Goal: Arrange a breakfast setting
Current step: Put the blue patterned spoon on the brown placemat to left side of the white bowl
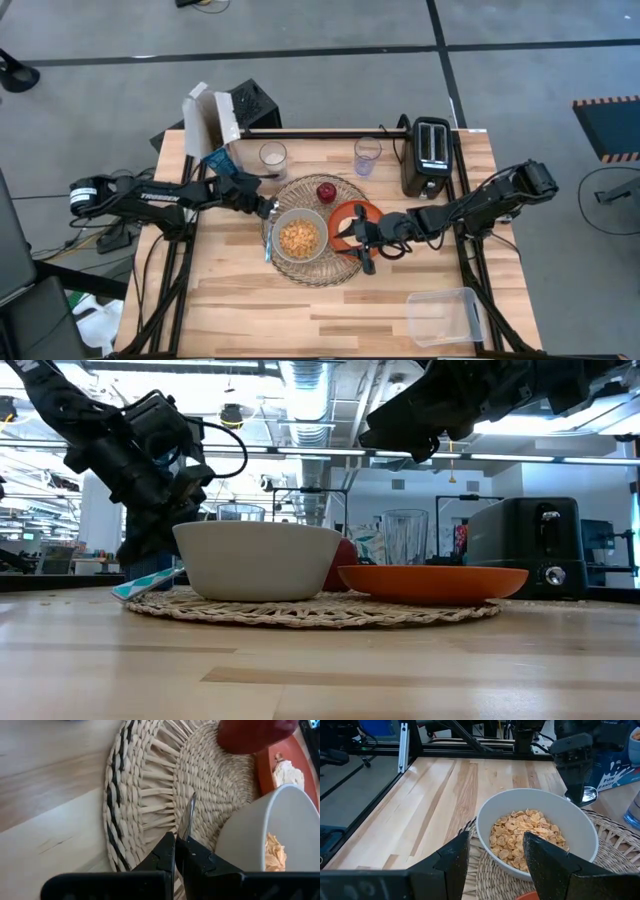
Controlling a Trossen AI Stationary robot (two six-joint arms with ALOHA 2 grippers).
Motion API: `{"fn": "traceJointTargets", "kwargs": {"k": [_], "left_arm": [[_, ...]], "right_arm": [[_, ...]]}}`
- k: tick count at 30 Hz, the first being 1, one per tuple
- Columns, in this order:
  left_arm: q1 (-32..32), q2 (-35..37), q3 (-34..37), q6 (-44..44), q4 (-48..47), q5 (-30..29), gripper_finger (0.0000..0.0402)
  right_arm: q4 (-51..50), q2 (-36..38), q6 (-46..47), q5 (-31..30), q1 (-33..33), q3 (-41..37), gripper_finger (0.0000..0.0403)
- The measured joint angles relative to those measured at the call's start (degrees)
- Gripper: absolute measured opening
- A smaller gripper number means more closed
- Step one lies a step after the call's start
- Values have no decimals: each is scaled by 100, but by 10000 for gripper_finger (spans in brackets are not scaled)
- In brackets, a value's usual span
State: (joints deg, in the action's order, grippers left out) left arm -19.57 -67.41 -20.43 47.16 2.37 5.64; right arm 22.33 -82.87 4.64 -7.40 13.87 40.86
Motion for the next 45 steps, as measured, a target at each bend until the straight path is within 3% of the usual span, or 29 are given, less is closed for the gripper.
{"fn": "traceJointTargets", "kwargs": {"k": [11, 22, 36, 45], "left_arm": [[2, -14, 6, 10, 14, -430, 1], [2, -12, 9, 202, 241, -26, 1], [22, -12, 7, 171, -18, -804, 1], [23, -83, 3, -45, -45, -903, 1]], "right_arm": [[0, 2, -2, 0, 0, 0, 211], [1, 2, 92, 2, 0, 0, 211], [0, 4, 94, 2, 0, 0, 211], [2, 4, 96, 2, -11, 0, 211]]}}
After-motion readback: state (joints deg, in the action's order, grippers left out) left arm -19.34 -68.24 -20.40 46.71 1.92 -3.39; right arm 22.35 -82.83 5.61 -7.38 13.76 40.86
